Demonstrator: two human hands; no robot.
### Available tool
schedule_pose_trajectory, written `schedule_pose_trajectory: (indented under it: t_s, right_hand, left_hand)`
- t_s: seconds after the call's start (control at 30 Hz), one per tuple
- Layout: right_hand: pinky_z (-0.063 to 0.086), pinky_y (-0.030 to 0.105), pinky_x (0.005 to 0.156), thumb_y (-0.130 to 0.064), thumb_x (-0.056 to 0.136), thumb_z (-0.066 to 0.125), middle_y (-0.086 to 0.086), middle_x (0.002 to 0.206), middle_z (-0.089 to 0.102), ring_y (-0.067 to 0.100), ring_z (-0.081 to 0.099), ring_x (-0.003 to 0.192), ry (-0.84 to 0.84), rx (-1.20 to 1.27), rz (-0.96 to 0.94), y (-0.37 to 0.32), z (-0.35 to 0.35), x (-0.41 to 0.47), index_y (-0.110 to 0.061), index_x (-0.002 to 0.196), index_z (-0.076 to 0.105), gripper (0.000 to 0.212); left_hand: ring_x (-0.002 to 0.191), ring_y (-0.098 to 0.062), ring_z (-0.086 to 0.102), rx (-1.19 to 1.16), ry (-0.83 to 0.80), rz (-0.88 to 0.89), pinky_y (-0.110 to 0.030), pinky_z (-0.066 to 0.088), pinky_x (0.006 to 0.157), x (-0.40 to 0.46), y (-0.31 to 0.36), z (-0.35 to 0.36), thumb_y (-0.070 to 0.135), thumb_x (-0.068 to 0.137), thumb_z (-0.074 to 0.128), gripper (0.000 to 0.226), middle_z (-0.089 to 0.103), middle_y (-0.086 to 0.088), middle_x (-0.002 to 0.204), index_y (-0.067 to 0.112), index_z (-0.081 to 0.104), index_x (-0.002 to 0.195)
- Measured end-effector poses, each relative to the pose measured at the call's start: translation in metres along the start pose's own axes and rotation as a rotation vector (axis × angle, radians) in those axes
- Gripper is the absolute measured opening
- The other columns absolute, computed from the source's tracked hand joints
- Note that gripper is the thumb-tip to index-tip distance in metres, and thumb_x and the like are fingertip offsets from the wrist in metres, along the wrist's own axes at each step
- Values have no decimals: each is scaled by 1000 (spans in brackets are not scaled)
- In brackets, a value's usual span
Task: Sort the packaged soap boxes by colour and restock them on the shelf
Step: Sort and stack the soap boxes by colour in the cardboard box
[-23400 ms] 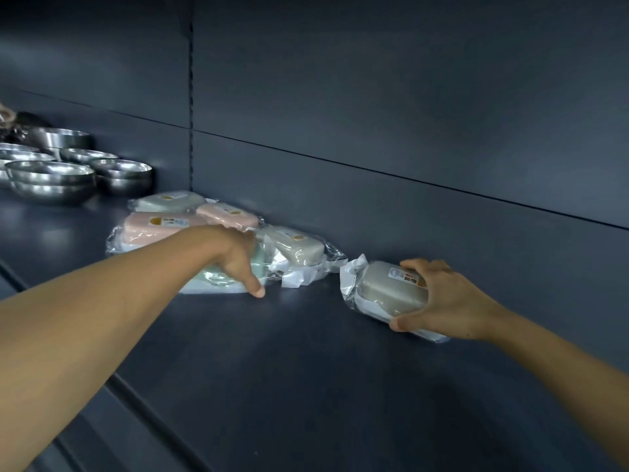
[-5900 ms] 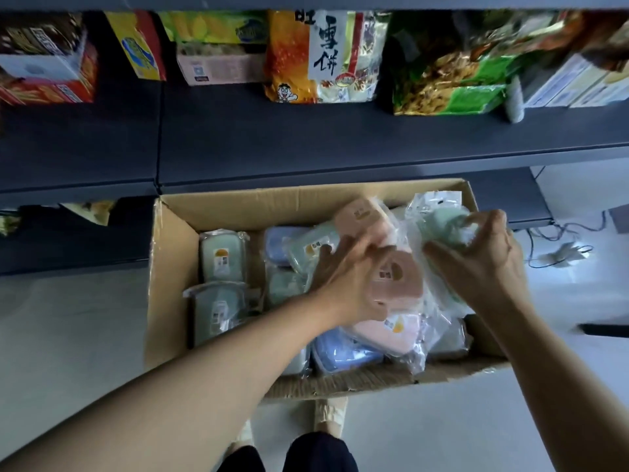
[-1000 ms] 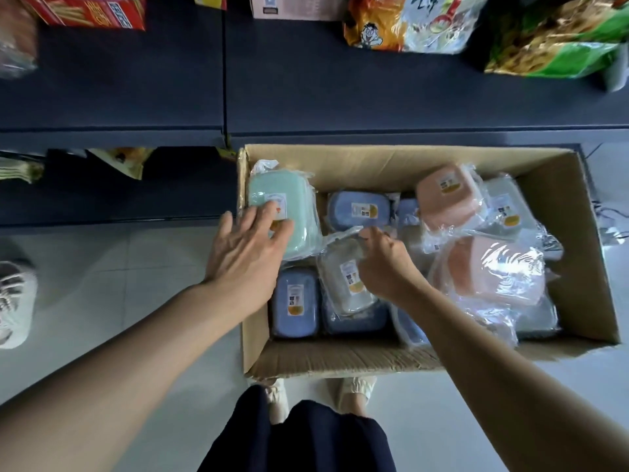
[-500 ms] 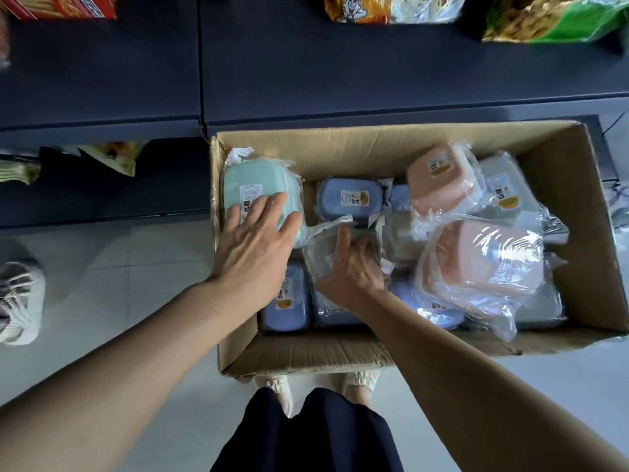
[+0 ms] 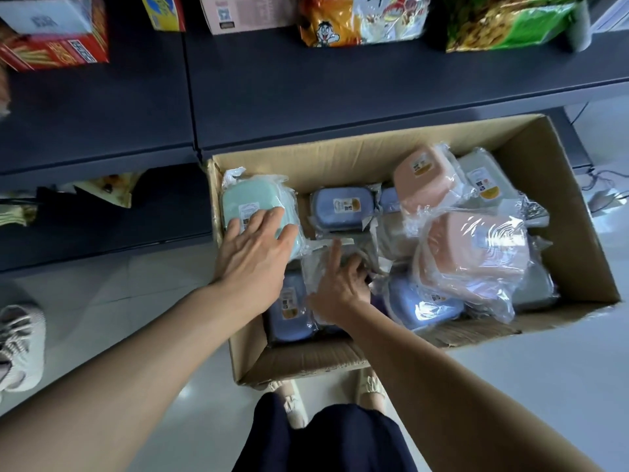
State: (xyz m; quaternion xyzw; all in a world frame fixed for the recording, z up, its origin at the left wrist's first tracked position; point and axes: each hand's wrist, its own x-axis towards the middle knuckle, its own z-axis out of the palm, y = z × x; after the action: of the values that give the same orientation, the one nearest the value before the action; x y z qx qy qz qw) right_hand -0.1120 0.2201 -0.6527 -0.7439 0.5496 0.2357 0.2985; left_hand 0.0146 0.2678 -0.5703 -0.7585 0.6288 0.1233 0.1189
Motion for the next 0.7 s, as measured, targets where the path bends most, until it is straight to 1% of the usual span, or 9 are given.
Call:
schedule_pose_trajectory:
  t_s: [0.07,0.13,0.23,0.33,0.4,0.47,0.53,0.57,0.7]
  right_hand:
    - [39,42,100,-49,73,73,25,140,22,40,32,128,34,34,20,1,-14,-13,-14,145,-2,110]
    - [41,40,94,-47,72,73,20,134,32,36,39,122,68,47,25,3,-33,-30,-13,138,13,96]
    - [39,39,95,-47,74,69,16,128,40,34,41,119,120,-3,-11,5,-64,-60,-13,131,26,79]
    - [37,37,94,-45,73,66,13,123,44,31,41,117,211,-9,-69,4,-97,-92,-16,127,32,70]
    - [36,36,92,-47,71,65,11,123,45,30,41,116,325,3,-107,11,-124,-112,-18,127,34,70]
    - [36,36,89,-46,72,64,9,122,45,29,42,114,460,38,-110,26,-151,-125,-19,129,36,69]
    - [37,36,86,-43,73,64,9,120,46,30,45,111,594,76,-59,49,-175,-127,-19,124,41,61]
    - [37,37,87,-41,74,63,10,120,47,31,46,110,639,96,-11,63,-184,-123,-18,123,43,58]
    - [40,43,90,-43,78,60,18,120,48,37,47,108,734,124,173,121,-200,-89,-16,122,44,54]
  left_hand:
    - [137,-22,25,4,-6,8,-37,26,101,-2,-2,-1,14,80,67,63,18,-5,152,21,36,134]
    - [138,-22,25,-2,-12,11,-38,25,103,-5,-3,-6,15,80,67,65,18,-5,152,21,35,136]
    - [139,-23,24,9,-39,29,-39,25,106,-12,-1,-18,17,82,66,68,17,-7,153,20,31,140]
    - [136,-23,27,19,-27,48,-39,28,105,-14,2,-31,21,82,67,67,21,-6,152,22,32,139]
    - [136,-22,27,20,-22,62,-39,27,105,-12,7,-42,24,82,67,69,21,-5,151,23,31,140]
    - [140,-22,21,21,-38,73,-39,23,107,-10,16,-50,24,85,64,71,15,-5,155,23,26,144]
    - [142,-22,18,18,-44,82,-39,22,108,-7,26,-54,23,87,62,71,13,-5,156,22,24,146]
    - [141,-21,20,9,-39,86,-39,22,107,-6,31,-54,22,86,62,70,15,-5,155,22,25,145]
    - [135,-20,29,-15,-53,98,-37,26,103,-5,47,-45,17,83,64,64,27,-2,147,21,33,138]
